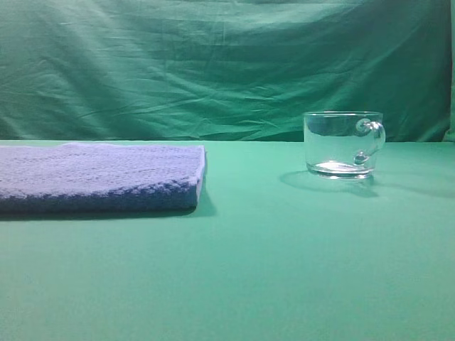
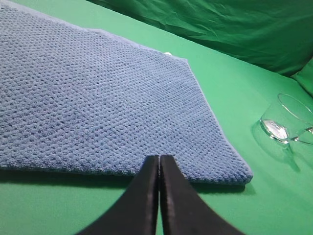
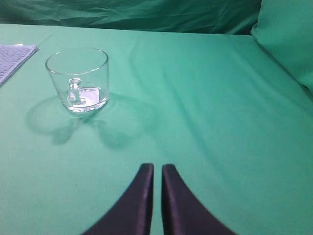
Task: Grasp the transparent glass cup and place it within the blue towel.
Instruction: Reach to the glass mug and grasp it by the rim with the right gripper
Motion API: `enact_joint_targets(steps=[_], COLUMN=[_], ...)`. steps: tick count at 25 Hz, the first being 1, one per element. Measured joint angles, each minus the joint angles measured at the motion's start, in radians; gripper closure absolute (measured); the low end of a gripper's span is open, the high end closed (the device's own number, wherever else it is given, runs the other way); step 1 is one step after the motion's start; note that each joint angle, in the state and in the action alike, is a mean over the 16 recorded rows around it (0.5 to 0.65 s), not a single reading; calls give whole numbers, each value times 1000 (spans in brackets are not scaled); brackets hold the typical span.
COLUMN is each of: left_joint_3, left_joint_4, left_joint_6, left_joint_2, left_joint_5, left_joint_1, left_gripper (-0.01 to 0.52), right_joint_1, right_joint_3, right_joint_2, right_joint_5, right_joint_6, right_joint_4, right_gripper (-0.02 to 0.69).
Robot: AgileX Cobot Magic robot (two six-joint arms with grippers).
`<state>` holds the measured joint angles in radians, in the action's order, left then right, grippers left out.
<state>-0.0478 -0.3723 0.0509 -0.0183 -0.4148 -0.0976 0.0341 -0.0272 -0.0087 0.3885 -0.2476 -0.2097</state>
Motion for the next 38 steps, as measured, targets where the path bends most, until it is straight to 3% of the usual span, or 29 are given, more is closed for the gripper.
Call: enact_joint_targets(steps=[8, 22, 28, 38], left_joint_3=[0, 0, 0, 0], left_joint_4=[0, 0, 0, 0], left_joint_6=[0, 0, 0, 0], left_joint_2=[0, 0, 0, 0], left_joint_5=[0, 0, 0, 0], left_joint_1=[0, 0, 0, 0], left_gripper=[514, 514, 514, 514], right_joint_1=[0, 19, 29, 31], right_joint_3=[0, 123, 276, 576], right_joint_2=[0, 64, 261, 794], right_joint_5=[-29, -135, -5, 276], right_joint_6=[2, -28, -90, -202], right_joint_4=[-17, -262, -291, -288], right_gripper=[618, 618, 618, 618])
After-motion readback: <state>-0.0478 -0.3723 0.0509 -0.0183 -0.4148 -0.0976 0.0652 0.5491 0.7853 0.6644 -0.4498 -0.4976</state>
